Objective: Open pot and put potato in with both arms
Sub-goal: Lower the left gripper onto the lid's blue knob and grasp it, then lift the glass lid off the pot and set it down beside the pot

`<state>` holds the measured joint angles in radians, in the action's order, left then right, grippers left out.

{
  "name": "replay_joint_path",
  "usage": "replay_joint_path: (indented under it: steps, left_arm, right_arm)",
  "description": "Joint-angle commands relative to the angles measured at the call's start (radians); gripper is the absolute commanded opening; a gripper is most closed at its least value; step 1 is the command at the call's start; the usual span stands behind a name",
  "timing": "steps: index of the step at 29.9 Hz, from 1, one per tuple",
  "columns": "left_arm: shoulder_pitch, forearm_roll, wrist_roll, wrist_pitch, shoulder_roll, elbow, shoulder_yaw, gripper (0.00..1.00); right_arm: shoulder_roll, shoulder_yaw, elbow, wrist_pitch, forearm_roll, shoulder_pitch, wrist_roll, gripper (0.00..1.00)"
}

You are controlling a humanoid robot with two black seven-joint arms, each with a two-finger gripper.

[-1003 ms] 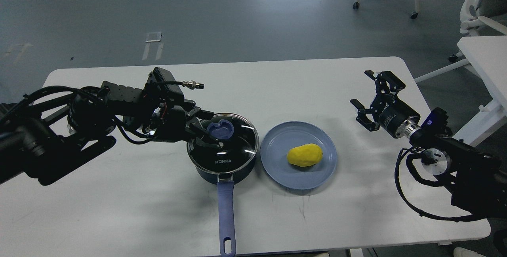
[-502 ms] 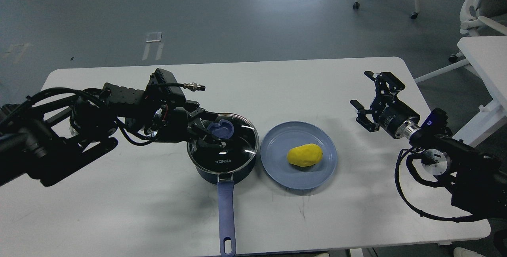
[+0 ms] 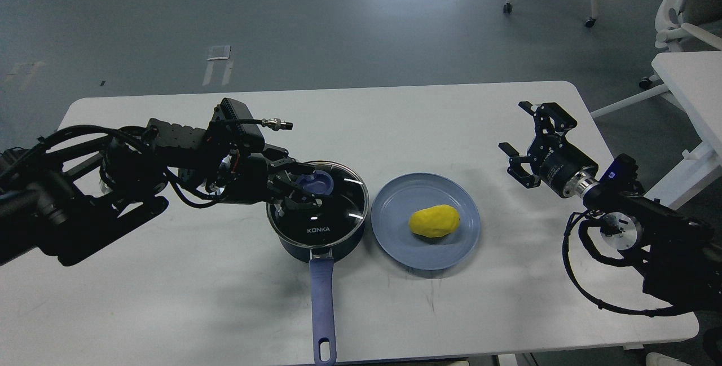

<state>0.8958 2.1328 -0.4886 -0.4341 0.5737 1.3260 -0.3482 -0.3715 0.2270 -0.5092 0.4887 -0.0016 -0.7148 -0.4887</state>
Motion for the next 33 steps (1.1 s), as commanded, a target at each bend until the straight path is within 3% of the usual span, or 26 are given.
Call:
replay_joint_path:
  steps: [1, 4, 11, 20, 26, 33]
  left_arm:
    - [0.002, 0.001, 0.000, 0.000, 0.002, 0.001, 0.000, 0.51]
    - [0.011, 0.001, 0.000, 0.000, 0.000, 0.009, 0.003, 0.39]
    - [0.052, -0.004, 0.000, 0.000, 0.032, 0.045, 0.006, 0.39]
    - [0.130, -0.071, 0.000, 0.017, 0.221, 0.075, 0.006, 0.40]
    - [0.088, -0.089, 0.000, 0.152, 0.417, 0.020, 0.067, 0.41]
    - [-0.031, -0.134, 0.000, 0.308, 0.491, -0.062, 0.152, 0.42]
  right_arm:
    - [0.000, 0.000, 0.000, 0.000, 0.000, 0.000, 0.000, 0.97]
    - [0.000, 0.000, 0.000, 0.000, 0.000, 0.000, 0.000, 0.97]
    - [0.000, 0.000, 0.000, 0.000, 0.000, 0.000, 0.000, 0.97]
    - [-0.001, 0.000, -0.002, 0.000, 0.000, 0.000, 0.000, 0.97]
    - [-0.001, 0.000, -0.002, 0.000, 0.003, 0.000, 0.000, 0.97]
    - [0.000, 0.000, -0.002, 0.000, 0.000, 0.000, 0.000, 0.97]
